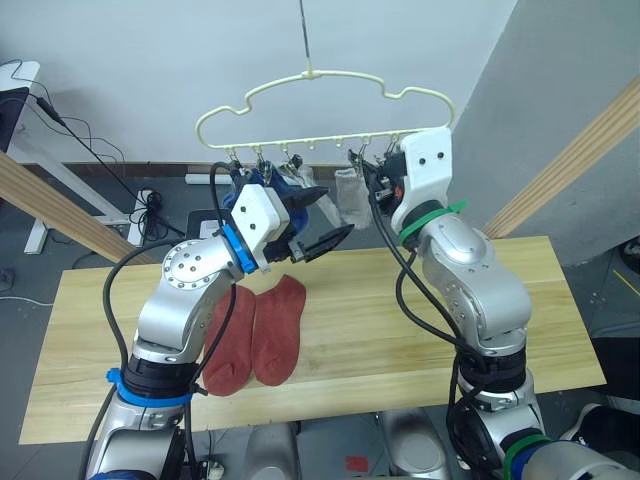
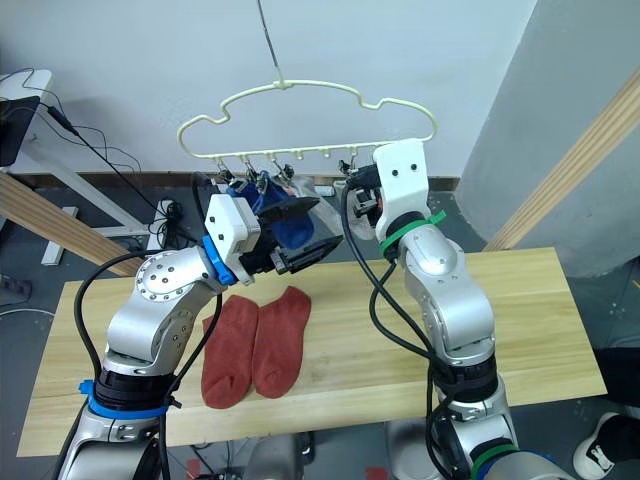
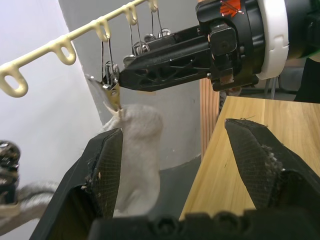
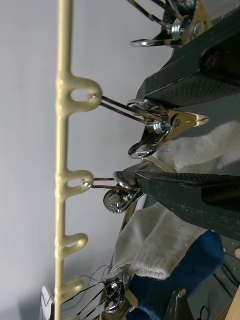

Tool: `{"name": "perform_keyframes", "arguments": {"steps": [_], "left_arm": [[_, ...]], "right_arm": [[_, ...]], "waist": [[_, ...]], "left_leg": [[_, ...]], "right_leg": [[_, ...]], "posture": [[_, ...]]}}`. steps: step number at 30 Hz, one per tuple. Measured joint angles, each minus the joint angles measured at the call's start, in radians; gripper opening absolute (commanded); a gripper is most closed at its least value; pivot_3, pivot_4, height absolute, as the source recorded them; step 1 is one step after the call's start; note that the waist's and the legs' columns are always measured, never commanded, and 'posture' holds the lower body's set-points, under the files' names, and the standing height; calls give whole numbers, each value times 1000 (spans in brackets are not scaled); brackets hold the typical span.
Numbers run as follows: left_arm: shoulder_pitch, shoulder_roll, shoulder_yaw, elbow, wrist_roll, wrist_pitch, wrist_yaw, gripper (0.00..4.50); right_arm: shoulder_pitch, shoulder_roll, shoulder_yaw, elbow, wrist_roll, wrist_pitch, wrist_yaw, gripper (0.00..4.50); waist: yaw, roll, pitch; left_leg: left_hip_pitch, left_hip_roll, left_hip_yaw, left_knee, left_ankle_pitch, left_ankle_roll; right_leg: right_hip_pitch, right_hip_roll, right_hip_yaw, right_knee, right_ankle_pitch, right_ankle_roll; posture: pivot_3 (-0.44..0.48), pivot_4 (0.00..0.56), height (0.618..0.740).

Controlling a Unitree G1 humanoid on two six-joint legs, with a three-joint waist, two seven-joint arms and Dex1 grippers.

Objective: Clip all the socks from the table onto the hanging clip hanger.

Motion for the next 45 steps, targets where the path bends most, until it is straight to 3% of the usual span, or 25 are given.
{"name": "perform_keyframes", "arguments": {"steps": [11,19,29,33,40,45], "left_arm": [[0,0,0,0,1,0,0,3589],[14,1,0,0,7,0,1,3589],[72,-8,3,-2,34,8,68,3589],[185,-43,9,-2,58,22,142,4462],[427,-104,31,112,196,-50,321,4462],[468,-145,29,200,220,-51,352,4462]], "right_arm": [[-20,1,4,59,6,-65,13,1838],[-21,-1,3,59,5,-80,11,34],[-21,-17,1,59,5,-84,13,15],[-22,-27,-1,59,6,-86,15,0],[-25,-44,-9,62,8,-85,22,0],[-25,-46,-10,62,16,-83,32,0]], "waist": [[0,0,0],[0,0,0],[0,0,0],[-1,0,0],[-1,0,0],[8,0,0]], "left_leg": [[0,0,0,0,0,0],[0,0,0,0,0,0],[0,0,0,0,0,0],[0,0,0,-1,0,0],[0,0,0,-1,0,0],[0,0,0,-1,0,0]], "right_leg": [[0,0,0,0,0,0],[0,0,0,0,0,0],[0,0,0,0,0,0],[-1,0,0,0,0,0],[-1,0,1,0,0,0],[-1,-1,0,0,0,0]], "posture": [[-201,315,733],[-204,319,733],[-205,322,733],[-211,327,733],[-211,335,733],[-215,336,733]]}}
